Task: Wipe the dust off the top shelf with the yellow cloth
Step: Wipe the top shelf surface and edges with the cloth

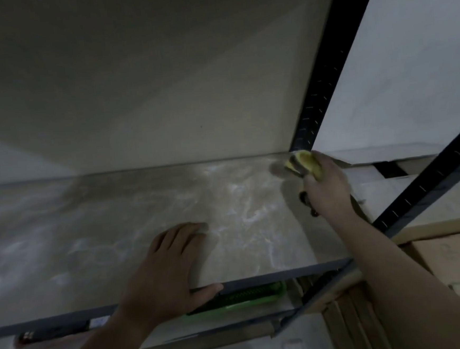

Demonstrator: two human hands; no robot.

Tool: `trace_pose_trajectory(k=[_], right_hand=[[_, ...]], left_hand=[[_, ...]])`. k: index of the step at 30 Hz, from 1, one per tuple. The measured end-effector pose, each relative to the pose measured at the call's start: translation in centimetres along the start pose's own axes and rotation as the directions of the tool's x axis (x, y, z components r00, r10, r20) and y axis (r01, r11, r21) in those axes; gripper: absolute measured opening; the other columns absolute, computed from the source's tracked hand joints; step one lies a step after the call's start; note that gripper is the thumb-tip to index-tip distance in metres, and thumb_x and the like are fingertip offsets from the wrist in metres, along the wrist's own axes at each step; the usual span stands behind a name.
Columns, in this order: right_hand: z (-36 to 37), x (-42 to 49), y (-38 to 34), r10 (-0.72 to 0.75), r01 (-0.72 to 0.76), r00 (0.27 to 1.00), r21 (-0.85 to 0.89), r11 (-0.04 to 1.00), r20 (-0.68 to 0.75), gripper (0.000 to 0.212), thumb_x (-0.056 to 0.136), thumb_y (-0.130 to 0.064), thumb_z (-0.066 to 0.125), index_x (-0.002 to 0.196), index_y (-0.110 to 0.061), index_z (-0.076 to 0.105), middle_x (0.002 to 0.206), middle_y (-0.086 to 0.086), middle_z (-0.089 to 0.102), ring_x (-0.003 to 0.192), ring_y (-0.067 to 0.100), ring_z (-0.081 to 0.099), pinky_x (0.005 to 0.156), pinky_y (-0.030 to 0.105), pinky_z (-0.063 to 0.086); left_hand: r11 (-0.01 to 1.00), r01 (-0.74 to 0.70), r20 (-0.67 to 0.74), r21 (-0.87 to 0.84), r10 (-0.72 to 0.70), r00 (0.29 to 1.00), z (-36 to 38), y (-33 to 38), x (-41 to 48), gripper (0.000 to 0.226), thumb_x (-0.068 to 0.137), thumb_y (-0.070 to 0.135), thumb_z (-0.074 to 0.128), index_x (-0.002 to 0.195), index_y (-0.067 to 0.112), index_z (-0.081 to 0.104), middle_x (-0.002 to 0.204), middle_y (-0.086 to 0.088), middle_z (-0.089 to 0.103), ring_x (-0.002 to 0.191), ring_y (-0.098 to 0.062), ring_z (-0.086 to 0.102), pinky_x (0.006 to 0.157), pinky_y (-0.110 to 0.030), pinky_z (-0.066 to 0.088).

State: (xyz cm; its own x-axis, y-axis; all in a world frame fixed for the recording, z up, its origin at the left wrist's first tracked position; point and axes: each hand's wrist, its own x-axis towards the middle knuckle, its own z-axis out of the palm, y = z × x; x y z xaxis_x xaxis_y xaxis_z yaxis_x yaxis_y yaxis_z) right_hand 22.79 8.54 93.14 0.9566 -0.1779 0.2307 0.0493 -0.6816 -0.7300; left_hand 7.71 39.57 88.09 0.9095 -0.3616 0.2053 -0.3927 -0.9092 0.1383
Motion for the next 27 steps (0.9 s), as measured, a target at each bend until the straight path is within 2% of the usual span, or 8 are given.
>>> trace_pose_trajectory(k=[5,10,13,16,19,22,24,27], right_hand=[[3.2,0.3,0.7,-0.030,0.069,0.994,-0.387,0.919,0.106,0.025,0.090,-0.018,0.048,0.112,-0.008,0.057,0.121,0.014,0.058,0.106,0.031,0.057,0.089,0.040,0.049],[2.7,-3.4,-1.9,-0.268,0.314,0.915,-0.115,0.942,0.301,0.025,0.083,-0.017,0.062,0.103,-0.029,0.057,0.091,-0.011,0.058,0.075,0.005,0.055,0.065,0.018,0.041],[1.7,-2.5,-2.4,-0.240,0.241,0.955,0.020,0.970,0.172,0.037,0.082,-0.012,0.066,0.112,-0.030,0.055,0.105,-0.014,0.057,0.089,-0.003,0.055,0.077,0.009,0.044],[2.2,1.1,-0.7,-0.059,0.050,0.988,-0.063,0.997,-0.145,0.039,0.086,-0.008,0.059,0.123,-0.016,0.054,0.123,0.004,0.057,0.110,0.014,0.054,0.097,0.026,0.044],[3.5,3.4,1.0,0.137,-0.135,0.990,-0.316,0.939,-0.017,0.032,0.090,-0.020,0.052,0.120,-0.008,0.054,0.127,0.015,0.053,0.113,0.029,0.053,0.100,0.039,0.041],[4.2,2.4,0.2,-0.025,0.062,0.996,-0.451,0.890,0.088,0.029,0.089,-0.020,0.050,0.114,-0.010,0.060,0.115,0.012,0.061,0.102,0.028,0.059,0.094,0.038,0.048],[4.4,0.5,-1.0,-0.264,0.315,0.946,-0.336,0.888,0.189,0.033,0.086,-0.020,0.055,0.118,-0.016,0.064,0.117,0.005,0.064,0.103,0.024,0.061,0.093,0.029,0.047],[3.6,0.6,-2.0,-0.316,0.349,0.924,-0.138,0.927,0.216,0.036,0.084,-0.016,0.058,0.119,-0.019,0.065,0.116,0.002,0.067,0.102,0.018,0.063,0.092,0.026,0.048]], left_hand=[[1.000,0.009,0.023,-0.014,-0.009,1.000,0.0,0.1,0.0,0.089,0.087,0.083,0.044,0.148,0.018,0.049,0.154,0.000,0.045,0.141,-0.022,0.041,0.118,-0.032,0.020],[1.000,0.003,0.024,-0.013,-0.003,1.000,0.0,0.1,0.0,0.089,0.088,0.082,0.043,0.146,0.016,0.051,0.153,-0.001,0.046,0.141,-0.024,0.043,0.117,-0.035,0.024],[1.000,0.017,0.032,-0.022,-0.017,0.999,0.0,0.0,0.0,0.089,0.087,0.084,0.043,0.147,0.019,0.050,0.154,0.001,0.044,0.142,-0.023,0.042,0.118,-0.036,0.025],[0.999,0.021,0.026,-0.037,-0.020,0.999,0.0,0.0,0.0,0.088,0.086,0.084,0.043,0.146,0.020,0.050,0.154,0.003,0.044,0.142,-0.022,0.042,0.117,-0.035,0.025],[0.999,0.004,0.013,-0.036,-0.003,1.000,0.0,0.0,0.1,0.087,0.086,0.083,0.044,0.145,0.020,0.051,0.152,0.002,0.046,0.140,-0.023,0.043,0.115,-0.035,0.027],[0.999,0.016,0.024,-0.030,-0.015,1.000,0.0,-0.1,0.2,0.088,0.084,0.083,0.048,0.146,0.021,0.051,0.153,0.003,0.045,0.141,-0.023,0.042,0.116,-0.035,0.027],[1.000,0.013,0.025,-0.025,-0.012,1.000,0.1,-0.1,0.2,0.088,0.084,0.082,0.050,0.146,0.021,0.052,0.154,0.003,0.045,0.142,-0.023,0.042,0.116,-0.034,0.025],[1.000,-0.009,-0.002,-0.022,0.009,1.000,0.0,0.0,0.2,0.086,0.082,0.080,0.056,0.144,0.020,0.053,0.153,0.002,0.047,0.141,-0.023,0.043,0.116,-0.034,0.025]])
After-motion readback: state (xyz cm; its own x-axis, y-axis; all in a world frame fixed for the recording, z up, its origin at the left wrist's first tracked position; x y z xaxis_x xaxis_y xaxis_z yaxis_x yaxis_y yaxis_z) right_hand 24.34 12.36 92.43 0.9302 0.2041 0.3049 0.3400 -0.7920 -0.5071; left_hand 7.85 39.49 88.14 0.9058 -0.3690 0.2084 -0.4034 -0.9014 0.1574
